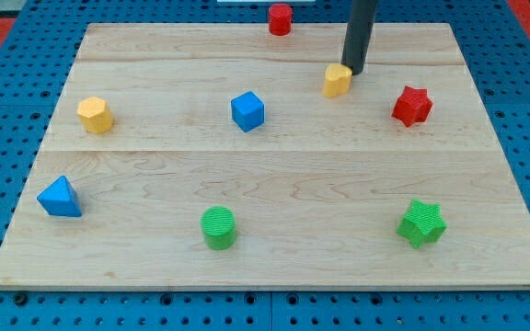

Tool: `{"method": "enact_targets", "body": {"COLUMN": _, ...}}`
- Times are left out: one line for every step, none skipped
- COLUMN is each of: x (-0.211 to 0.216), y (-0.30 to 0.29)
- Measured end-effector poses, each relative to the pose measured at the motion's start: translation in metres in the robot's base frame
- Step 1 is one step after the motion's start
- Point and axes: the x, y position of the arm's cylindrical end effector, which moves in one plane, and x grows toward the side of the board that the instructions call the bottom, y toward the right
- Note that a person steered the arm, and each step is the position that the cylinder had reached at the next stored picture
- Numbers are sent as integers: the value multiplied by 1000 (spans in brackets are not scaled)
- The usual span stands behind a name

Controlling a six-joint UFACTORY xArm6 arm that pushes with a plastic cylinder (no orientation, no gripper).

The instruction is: Keep red star at bottom right to yellow heart

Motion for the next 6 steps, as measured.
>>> {"method": "enact_targets", "body": {"x": -9, "y": -32}}
{"method": "enact_targets", "body": {"x": -55, "y": 67}}
{"method": "enact_targets", "body": {"x": -32, "y": 172}}
{"method": "enact_targets", "body": {"x": 26, "y": 148}}
{"method": "enact_targets", "body": {"x": 65, "y": 85}}
{"method": "enact_targets", "body": {"x": 79, "y": 39}}
